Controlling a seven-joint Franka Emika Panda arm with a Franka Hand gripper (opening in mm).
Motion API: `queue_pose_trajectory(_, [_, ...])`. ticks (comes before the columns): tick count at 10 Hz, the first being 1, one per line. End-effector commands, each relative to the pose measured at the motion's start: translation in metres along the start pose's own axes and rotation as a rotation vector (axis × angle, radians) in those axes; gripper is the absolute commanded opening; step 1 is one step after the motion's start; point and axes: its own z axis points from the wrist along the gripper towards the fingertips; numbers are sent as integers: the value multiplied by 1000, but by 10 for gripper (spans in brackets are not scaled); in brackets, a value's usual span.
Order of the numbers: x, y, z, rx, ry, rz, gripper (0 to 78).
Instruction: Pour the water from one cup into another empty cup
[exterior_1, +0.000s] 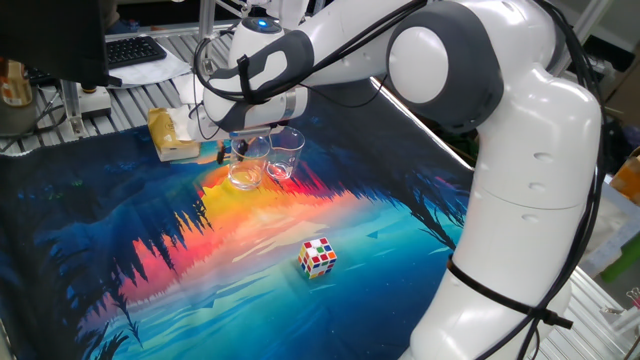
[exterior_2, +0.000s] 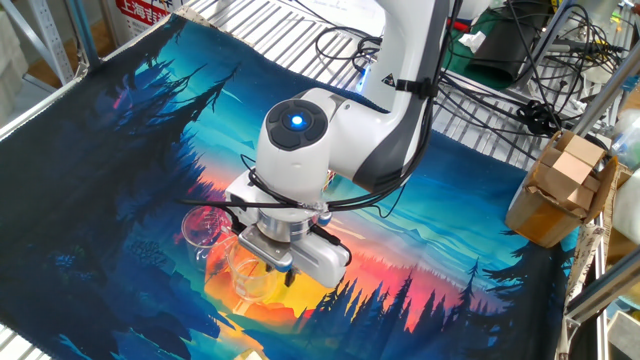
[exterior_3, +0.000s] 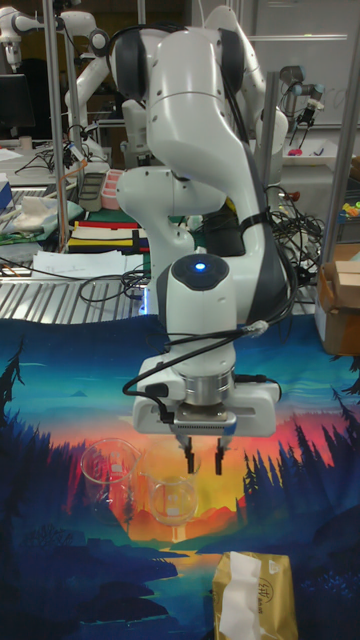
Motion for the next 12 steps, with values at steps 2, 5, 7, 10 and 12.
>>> queue_pose_trajectory(2, [-1, 0, -1, 1, -3, 1, 12])
queue_pose_trajectory(5, [-1, 0, -1, 1, -3, 1, 12])
queue_pose_trajectory(7, [-1, 0, -1, 1, -3, 1, 12])
queue_pose_trajectory(10, [2, 8, -8, 52, -12, 38, 12])
queue_pose_trajectory(12, [1, 9, -15, 54, -4, 45, 12])
